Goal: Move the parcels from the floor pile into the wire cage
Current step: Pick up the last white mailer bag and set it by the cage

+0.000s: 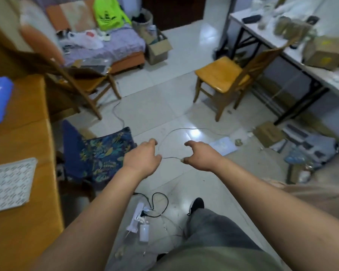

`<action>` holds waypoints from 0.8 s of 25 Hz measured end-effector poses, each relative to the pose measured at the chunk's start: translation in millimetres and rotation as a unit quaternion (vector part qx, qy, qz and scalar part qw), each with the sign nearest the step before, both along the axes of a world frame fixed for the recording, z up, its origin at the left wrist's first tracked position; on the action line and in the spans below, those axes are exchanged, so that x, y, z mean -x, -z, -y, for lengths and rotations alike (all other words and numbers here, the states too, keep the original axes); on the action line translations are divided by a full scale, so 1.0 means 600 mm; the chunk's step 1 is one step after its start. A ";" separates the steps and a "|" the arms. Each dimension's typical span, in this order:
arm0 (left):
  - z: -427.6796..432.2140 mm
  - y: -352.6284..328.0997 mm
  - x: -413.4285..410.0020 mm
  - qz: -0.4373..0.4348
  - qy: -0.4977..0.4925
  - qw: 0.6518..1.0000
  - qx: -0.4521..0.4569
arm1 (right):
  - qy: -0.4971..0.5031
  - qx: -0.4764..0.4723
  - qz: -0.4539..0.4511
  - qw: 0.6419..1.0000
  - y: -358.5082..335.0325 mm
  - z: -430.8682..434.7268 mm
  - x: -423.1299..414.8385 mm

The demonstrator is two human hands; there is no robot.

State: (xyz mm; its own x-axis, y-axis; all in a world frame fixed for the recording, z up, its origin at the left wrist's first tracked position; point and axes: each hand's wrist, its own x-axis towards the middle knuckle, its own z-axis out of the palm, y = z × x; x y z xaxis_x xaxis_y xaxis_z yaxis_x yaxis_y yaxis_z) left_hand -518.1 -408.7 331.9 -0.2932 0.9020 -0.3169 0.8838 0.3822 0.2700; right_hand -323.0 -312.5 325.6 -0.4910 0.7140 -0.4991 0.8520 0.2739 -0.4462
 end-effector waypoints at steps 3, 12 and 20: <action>-0.099 0.016 -0.071 0.002 0.064 0.998 0.010 | 0.061 0.005 0.014 0.998 0.014 -0.061 -0.073; -0.385 0.049 -0.263 -0.010 0.151 0.988 0.024 | 0.185 0.033 0.024 0.982 0.051 -0.269 -0.285; -0.524 0.087 -0.306 -0.005 0.195 0.979 0.056 | 0.237 0.083 0.021 0.968 0.097 -0.365 -0.365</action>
